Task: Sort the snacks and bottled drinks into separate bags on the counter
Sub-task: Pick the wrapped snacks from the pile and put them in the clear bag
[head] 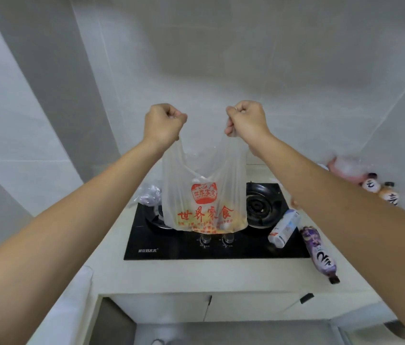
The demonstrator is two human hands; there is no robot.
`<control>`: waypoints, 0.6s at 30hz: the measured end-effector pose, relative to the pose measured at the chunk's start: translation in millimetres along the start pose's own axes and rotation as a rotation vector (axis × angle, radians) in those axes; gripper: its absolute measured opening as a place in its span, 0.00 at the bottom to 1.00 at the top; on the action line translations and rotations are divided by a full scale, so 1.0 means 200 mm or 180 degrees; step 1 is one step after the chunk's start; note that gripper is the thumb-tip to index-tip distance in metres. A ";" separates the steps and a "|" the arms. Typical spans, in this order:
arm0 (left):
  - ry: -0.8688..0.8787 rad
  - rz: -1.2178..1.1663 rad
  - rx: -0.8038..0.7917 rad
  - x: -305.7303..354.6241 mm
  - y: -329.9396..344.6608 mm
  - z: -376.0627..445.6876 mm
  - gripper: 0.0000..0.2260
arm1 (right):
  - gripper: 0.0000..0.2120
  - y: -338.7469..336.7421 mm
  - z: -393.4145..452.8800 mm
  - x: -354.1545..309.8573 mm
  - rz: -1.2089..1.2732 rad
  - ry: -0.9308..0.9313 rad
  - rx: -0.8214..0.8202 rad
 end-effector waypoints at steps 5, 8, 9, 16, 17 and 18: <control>-0.0313 -0.0257 -0.0187 0.03 0.17 0.16 0.02 | 0.08 -0.05 0.26 0.08 0.0022 0.0159 0.0020; -0.0314 -0.0259 -0.0298 0.01 0.27 0.30 0.04 | 0.07 -0.07 0.41 0.14 0.0010 0.0205 0.0062; -0.0293 -0.0233 -0.0336 0.00 0.31 0.35 0.05 | 0.07 -0.06 0.46 0.17 0.0006 0.0213 0.0083; -0.0277 -0.0218 -0.0502 -0.14 0.52 0.65 0.04 | 0.06 0.02 0.79 0.31 -0.0126 0.0192 0.0140; -0.0292 -0.0205 -0.0532 -0.16 0.55 0.68 0.04 | 0.05 0.03 0.82 0.33 -0.0176 0.0194 0.0158; -0.0315 -0.0186 -0.0552 -0.18 0.57 0.70 0.04 | 0.06 0.05 0.85 0.35 -0.0229 0.0209 0.0178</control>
Point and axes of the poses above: each hand's wrist, its own z-axis towards the middle knuckle, its own y-axis out of the palm, x = y × z, the point moved 1 cm from there along z, towards the middle knuckle, and after that the axes turned 6 degrees about x, right-handed, at the moved point
